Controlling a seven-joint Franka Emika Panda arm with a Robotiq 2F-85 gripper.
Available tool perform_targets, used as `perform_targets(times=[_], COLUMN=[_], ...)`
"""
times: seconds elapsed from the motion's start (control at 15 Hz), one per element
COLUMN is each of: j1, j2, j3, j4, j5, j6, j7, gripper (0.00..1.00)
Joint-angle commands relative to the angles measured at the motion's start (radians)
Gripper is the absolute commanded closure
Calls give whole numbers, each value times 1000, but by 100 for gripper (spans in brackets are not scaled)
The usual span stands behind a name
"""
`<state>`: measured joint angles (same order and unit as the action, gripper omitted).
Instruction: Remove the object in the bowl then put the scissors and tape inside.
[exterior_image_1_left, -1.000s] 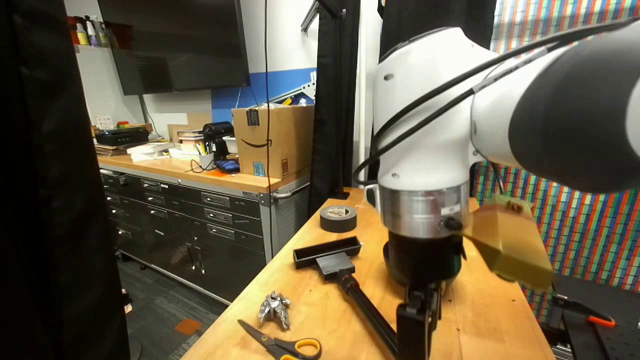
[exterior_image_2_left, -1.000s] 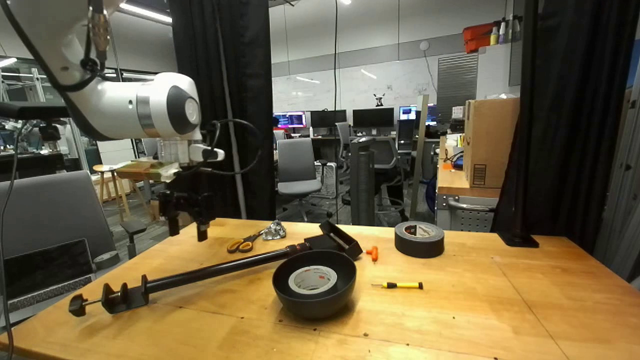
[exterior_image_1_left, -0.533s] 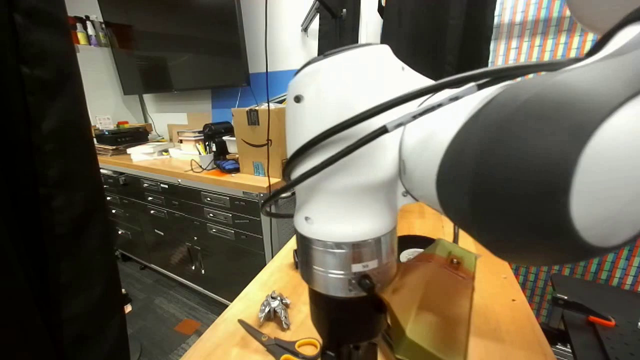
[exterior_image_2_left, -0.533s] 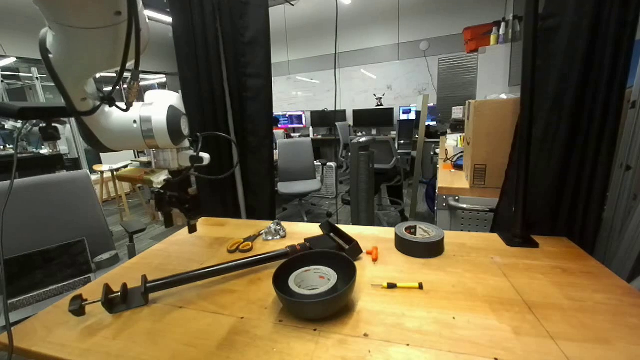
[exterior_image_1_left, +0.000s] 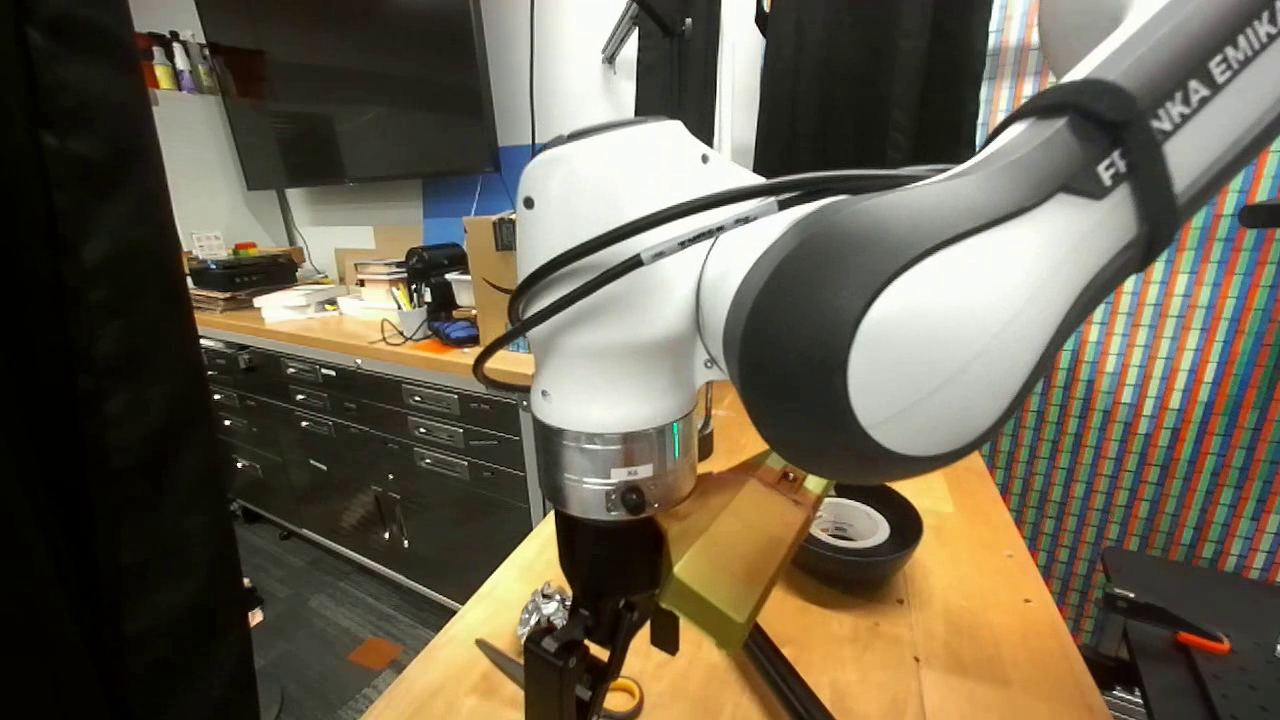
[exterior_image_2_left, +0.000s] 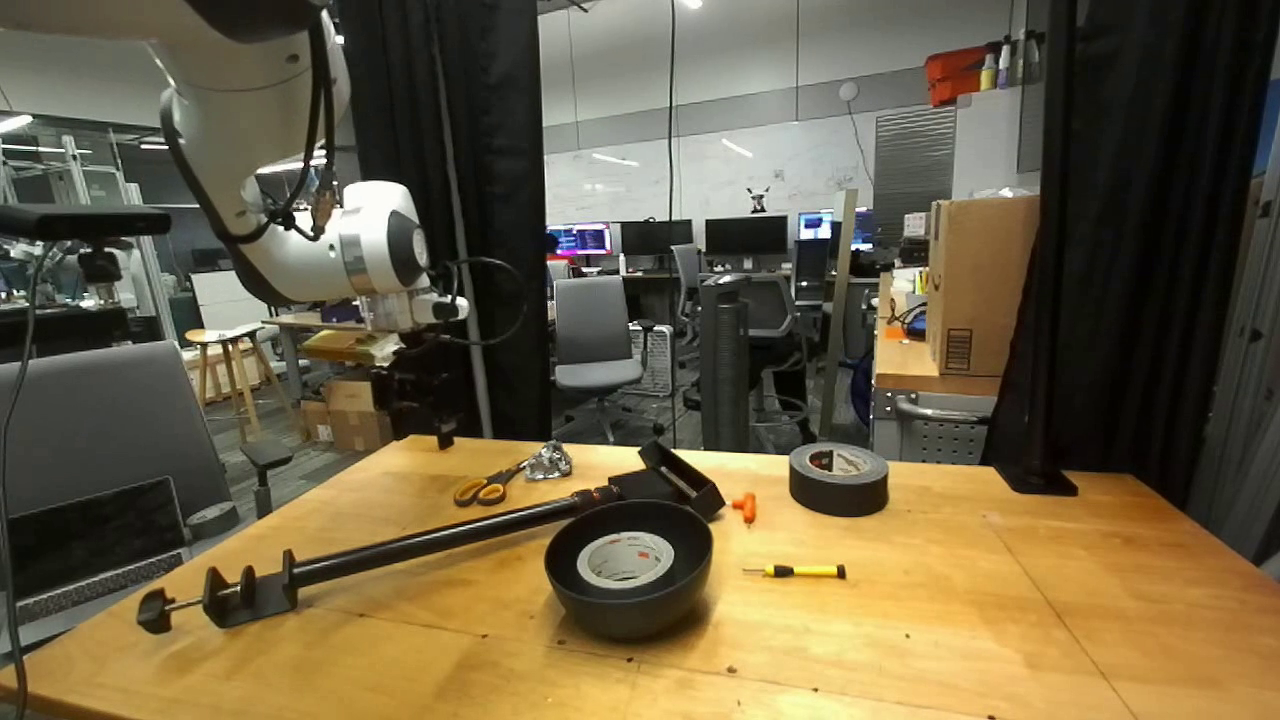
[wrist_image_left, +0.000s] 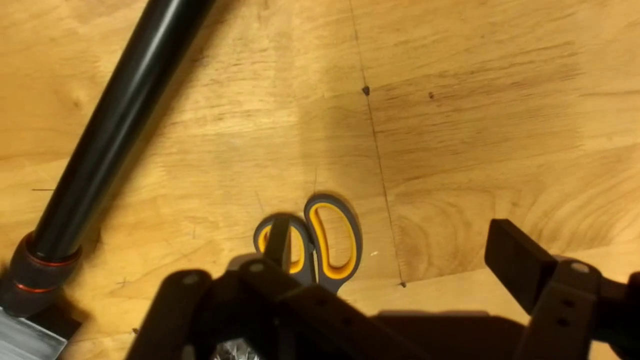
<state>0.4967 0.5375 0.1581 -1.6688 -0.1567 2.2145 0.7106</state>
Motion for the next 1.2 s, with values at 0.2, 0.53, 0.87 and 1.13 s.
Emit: perform_targets(times=[0.2,0.53,0.87,1.13], j1=[48,73,63,55], j2=[118,194,239,258], j3=[-17,-42,-72,-93], j4=[138,204,237,255], j5=[-34,-83,-95,-89], j6=[-49,-73,-74,-71], j7=[-26,-63,-129,-177], gripper=[0,0,0,0])
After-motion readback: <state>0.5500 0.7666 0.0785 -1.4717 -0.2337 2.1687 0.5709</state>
